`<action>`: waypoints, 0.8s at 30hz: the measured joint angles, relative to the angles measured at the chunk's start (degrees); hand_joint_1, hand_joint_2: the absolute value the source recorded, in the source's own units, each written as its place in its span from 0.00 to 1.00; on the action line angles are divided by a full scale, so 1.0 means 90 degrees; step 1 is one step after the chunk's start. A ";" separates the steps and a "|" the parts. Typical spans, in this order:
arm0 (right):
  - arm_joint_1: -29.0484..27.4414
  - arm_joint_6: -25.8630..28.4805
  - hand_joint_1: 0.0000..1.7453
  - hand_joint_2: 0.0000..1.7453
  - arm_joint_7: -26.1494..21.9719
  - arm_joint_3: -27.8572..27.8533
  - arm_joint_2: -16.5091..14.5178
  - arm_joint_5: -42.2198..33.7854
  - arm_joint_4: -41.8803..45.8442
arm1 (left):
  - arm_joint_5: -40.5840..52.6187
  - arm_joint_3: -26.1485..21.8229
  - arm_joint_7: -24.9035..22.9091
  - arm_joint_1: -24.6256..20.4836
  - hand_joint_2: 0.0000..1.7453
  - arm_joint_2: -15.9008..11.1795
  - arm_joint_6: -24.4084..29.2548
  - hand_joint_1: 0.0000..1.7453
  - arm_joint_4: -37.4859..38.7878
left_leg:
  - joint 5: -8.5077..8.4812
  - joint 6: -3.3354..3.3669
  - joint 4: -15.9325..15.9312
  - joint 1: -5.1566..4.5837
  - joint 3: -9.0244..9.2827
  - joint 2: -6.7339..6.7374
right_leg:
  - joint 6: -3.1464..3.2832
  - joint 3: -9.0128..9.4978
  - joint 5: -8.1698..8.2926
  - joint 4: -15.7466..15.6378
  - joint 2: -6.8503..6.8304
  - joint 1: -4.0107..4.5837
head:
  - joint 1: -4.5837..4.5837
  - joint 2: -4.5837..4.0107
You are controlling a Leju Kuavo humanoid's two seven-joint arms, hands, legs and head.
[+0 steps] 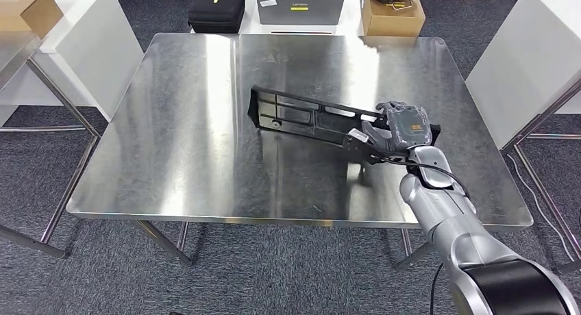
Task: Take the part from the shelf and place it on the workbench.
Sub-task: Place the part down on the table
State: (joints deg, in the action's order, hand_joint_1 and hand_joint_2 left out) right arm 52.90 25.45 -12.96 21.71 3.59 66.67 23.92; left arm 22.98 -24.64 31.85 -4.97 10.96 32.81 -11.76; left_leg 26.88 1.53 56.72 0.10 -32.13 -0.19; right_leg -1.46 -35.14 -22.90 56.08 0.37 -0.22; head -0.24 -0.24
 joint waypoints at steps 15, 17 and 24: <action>0.0002 -0.0003 0.00 0.00 0.0019 0.0006 0.0030 -0.0039 -0.0001 | -0.0031 -0.0042 -0.0238 0.0011 0.00 -0.0001 -0.0367 0.00 0.0003 | 0.0002 0.0003 0.0000 -0.0001 0.0012 0.0000 | 0.0000 0.0004 0.0000 0.0000 0.0000 -0.0019 | -0.0001 0.0000; 0.0002 -0.0003 0.00 0.00 0.0047 0.0006 0.0043 -0.0046 -0.0001 | -0.0026 -0.0042 -0.0259 0.0011 0.00 -0.0001 -0.0370 0.00 0.0003 | 0.0002 0.0003 0.0000 -0.0001 0.0012 0.0000 | 0.0000 0.0004 0.0000 0.0000 0.0000 -0.0019 | 0.0000 0.0000; 0.0034 0.0081 0.00 0.00 0.0169 0.0001 0.0139 -0.0097 -0.0001 | -0.0039 -0.0047 -0.0279 0.0020 0.00 -0.0001 -0.0403 0.00 0.0003 | 0.0002 0.0003 0.0001 -0.0001 0.0013 0.0000 | 0.0000 0.0005 0.0000 0.0000 0.0000 -0.0020 | -0.0001 0.0000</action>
State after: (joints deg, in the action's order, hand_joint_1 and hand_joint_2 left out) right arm 53.21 26.18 -11.44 21.73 4.84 65.80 23.91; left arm 22.63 -25.06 29.33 -4.79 10.95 29.18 -11.74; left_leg 26.89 1.55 56.73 0.09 -32.02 -0.20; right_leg -1.46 -35.10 -22.90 56.08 0.37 -0.39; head -0.25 -0.24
